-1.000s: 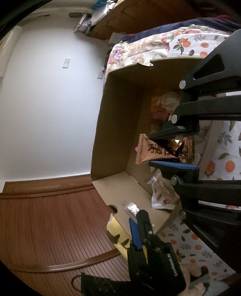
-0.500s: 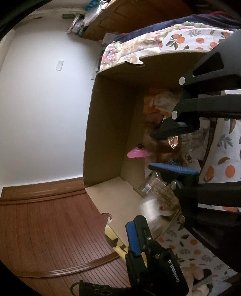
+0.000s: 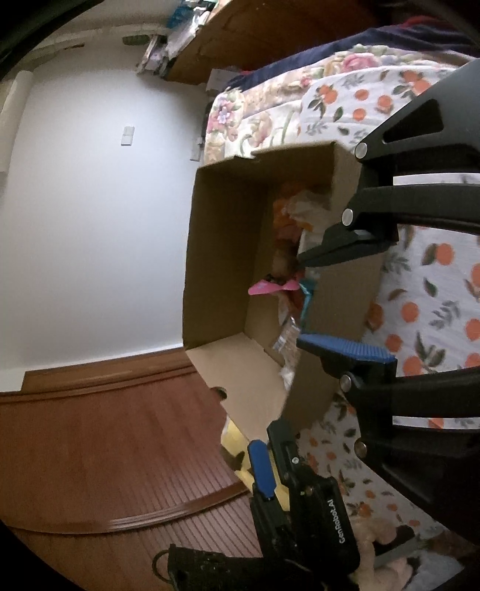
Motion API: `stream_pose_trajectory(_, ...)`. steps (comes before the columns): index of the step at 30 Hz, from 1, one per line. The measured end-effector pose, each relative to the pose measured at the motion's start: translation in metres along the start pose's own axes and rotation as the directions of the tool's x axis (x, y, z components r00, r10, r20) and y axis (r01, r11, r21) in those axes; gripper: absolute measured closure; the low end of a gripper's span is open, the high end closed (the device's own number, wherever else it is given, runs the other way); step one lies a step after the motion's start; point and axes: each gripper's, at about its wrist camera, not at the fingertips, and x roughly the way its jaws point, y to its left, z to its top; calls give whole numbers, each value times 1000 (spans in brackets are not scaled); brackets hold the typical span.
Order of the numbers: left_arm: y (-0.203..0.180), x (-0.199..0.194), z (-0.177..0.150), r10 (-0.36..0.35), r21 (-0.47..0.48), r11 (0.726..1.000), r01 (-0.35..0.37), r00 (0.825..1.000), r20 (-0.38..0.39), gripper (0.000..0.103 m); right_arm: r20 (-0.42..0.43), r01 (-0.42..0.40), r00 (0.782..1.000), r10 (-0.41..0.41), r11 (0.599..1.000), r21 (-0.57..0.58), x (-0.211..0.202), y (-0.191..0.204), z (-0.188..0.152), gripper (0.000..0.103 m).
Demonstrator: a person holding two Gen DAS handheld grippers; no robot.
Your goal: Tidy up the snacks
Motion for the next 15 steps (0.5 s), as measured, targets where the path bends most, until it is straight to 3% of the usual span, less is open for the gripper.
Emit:
stream_pose_trajectory(9, -17, -52, -16, 14, 15, 1000, -15, 999, 40, 49, 39, 27, 999, -27, 1000, 14, -52, 14, -24, 45)
stream_pose_trajectory(12, -24, -68, -23, 10, 16, 1000, -11, 998, 59, 38, 55, 30, 998, -32, 999, 29, -66, 17, -33, 38)
stream_pose_trajectory(15, -33, -83, -30, 2, 26, 1000, -4, 997, 78, 36, 64, 32, 997, -35, 999, 38, -78, 19, -41, 30)
